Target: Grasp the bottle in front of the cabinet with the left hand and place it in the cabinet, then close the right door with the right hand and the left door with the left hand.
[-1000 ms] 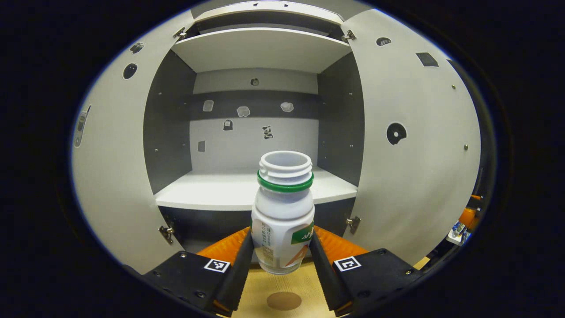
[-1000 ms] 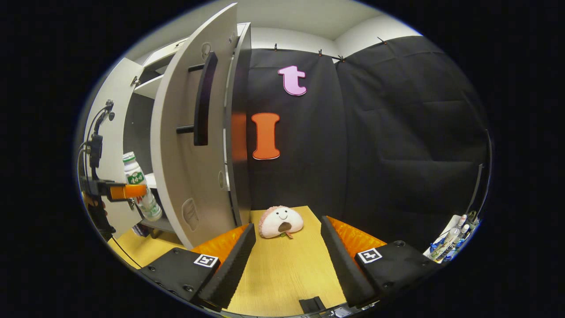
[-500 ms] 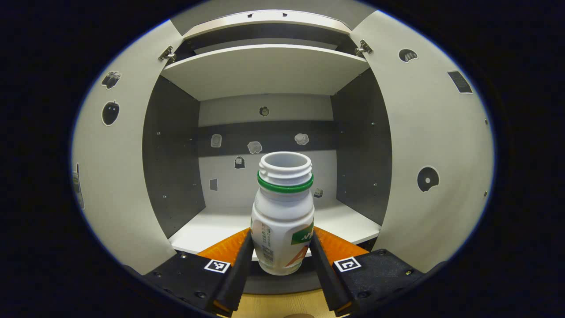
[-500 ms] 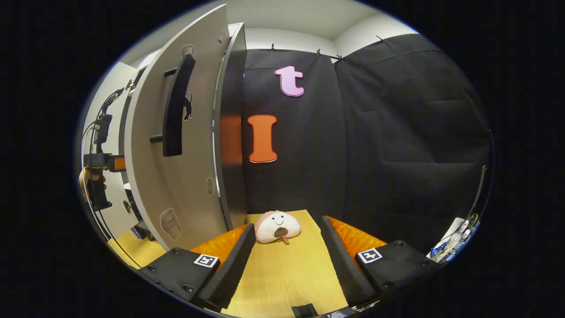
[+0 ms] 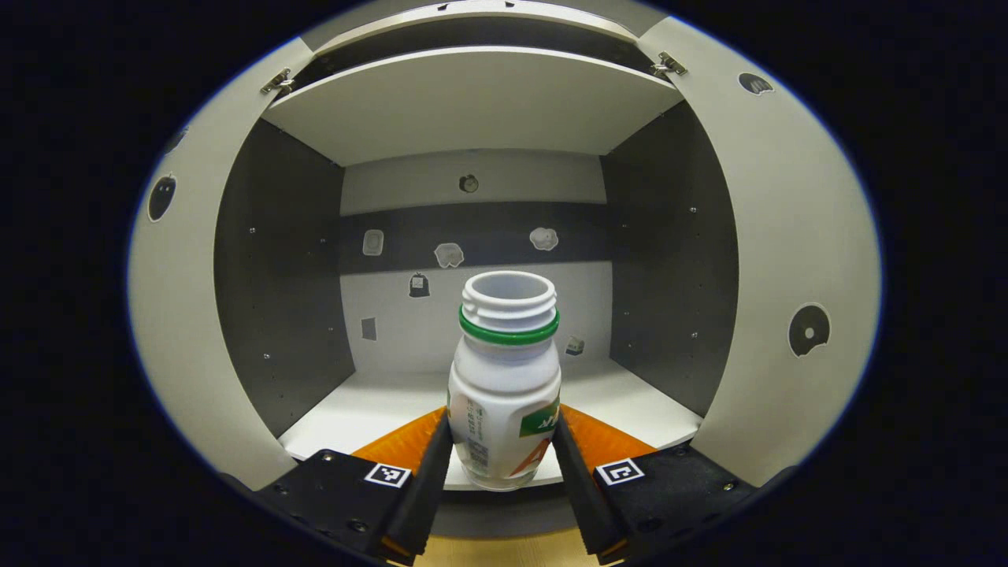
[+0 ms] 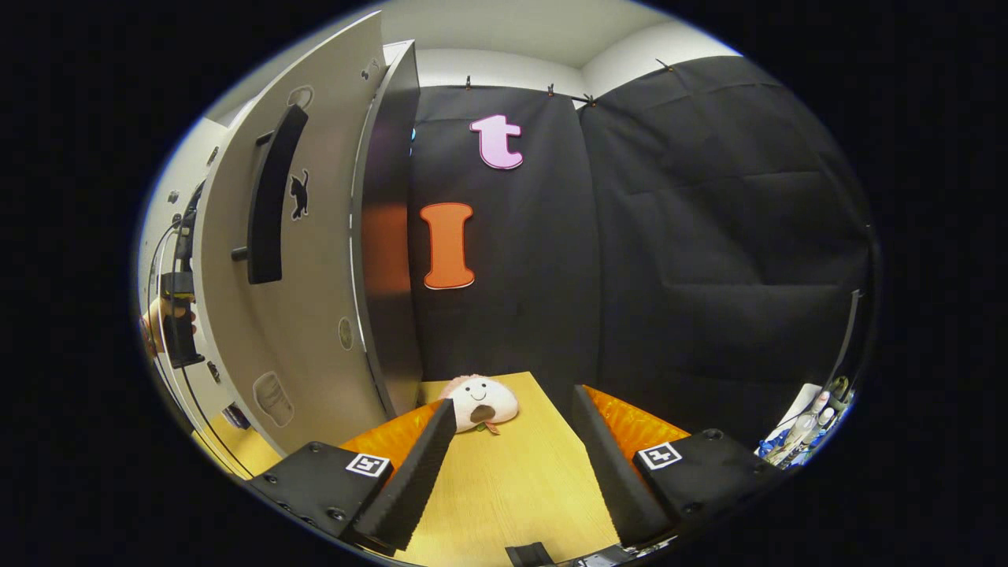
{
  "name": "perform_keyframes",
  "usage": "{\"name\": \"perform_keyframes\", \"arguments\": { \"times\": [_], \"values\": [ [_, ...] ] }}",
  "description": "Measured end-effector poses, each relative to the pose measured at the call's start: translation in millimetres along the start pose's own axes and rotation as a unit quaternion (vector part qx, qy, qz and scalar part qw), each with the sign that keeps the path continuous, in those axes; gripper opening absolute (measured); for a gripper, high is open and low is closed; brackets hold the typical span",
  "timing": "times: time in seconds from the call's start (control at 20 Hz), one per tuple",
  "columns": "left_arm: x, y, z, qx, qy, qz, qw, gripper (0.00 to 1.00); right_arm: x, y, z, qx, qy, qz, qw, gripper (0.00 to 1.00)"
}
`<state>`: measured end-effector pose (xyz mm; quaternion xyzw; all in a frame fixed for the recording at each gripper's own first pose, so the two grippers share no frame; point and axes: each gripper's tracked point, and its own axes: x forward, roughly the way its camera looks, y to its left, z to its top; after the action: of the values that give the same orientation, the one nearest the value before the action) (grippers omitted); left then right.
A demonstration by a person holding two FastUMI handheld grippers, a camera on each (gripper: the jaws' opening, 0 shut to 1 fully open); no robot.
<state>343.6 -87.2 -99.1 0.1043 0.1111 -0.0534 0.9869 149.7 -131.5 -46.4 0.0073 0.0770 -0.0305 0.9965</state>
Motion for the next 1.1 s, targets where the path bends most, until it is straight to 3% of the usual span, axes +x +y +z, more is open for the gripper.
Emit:
{"name": "perform_keyframes", "arguments": {
  "times": [0.7, 0.95, 1.1],
  "values": [
    [20, 4, -3, 0.005, 0.013, 0.02, 1.0, 0.75, -6, 5, -7, 0.001, 0.006, 0.0, 1.0, 0.98],
    [9, 4, 2, -0.001, 0.007, 0.017, 1.0, 0.88, -11, 10, -8, 0.0, 0.007, 0.001, 1.0, 0.98],
    [-3, 3, 5, -0.002, 0.004, 0.013, 1.0, 0.9, -16, 15, -7, 0.0, 0.004, 0.002, 1.0, 0.98]
  ]
}}
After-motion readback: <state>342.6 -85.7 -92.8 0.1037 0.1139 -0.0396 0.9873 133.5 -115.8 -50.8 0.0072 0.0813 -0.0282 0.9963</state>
